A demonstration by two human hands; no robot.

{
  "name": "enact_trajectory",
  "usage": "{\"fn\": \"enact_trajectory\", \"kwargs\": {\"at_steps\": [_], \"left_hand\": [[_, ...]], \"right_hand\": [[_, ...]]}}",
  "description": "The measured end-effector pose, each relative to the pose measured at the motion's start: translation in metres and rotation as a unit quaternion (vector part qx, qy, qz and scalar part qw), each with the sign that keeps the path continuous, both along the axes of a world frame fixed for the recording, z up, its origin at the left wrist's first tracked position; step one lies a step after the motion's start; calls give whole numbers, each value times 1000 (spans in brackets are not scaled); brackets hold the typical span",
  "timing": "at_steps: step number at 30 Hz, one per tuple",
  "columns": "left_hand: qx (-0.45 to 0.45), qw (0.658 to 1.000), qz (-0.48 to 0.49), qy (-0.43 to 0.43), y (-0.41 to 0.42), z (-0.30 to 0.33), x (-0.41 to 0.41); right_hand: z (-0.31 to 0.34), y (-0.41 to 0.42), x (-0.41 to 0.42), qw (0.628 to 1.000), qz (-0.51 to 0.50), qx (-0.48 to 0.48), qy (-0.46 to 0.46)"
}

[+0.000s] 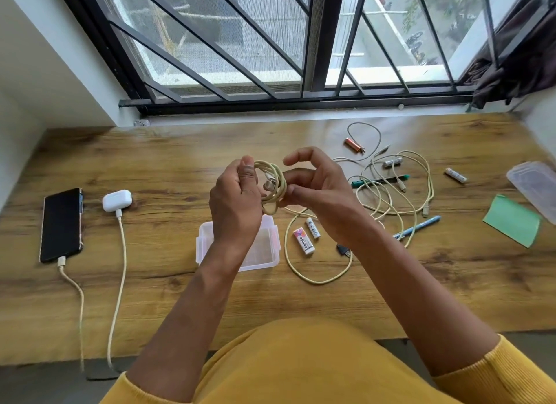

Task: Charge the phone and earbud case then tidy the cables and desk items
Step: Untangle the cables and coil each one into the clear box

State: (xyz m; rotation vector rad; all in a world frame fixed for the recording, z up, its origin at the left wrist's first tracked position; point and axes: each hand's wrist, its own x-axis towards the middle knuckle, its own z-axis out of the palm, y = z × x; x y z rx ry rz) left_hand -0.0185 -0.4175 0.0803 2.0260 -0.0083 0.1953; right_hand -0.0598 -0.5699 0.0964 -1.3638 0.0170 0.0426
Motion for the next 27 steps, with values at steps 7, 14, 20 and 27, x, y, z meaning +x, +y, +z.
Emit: {"fn": "enact_trajectory", "kwargs": {"at_steps": [7,14,20,27], "left_hand": [[35,999,15,-14,-1,0,-1],[84,996,14,-11,-1,4,-2],[121,992,32,-6,3,2,1],[128,991,33,17,3,2,6]], "right_hand": [[4,6,-4,999,36,13,-11],[3,19,0,987,-45,-143,-62],[5,18,-1,969,-120,-199,-90],[7,11,-5,958,-115,-203,-168]]}}
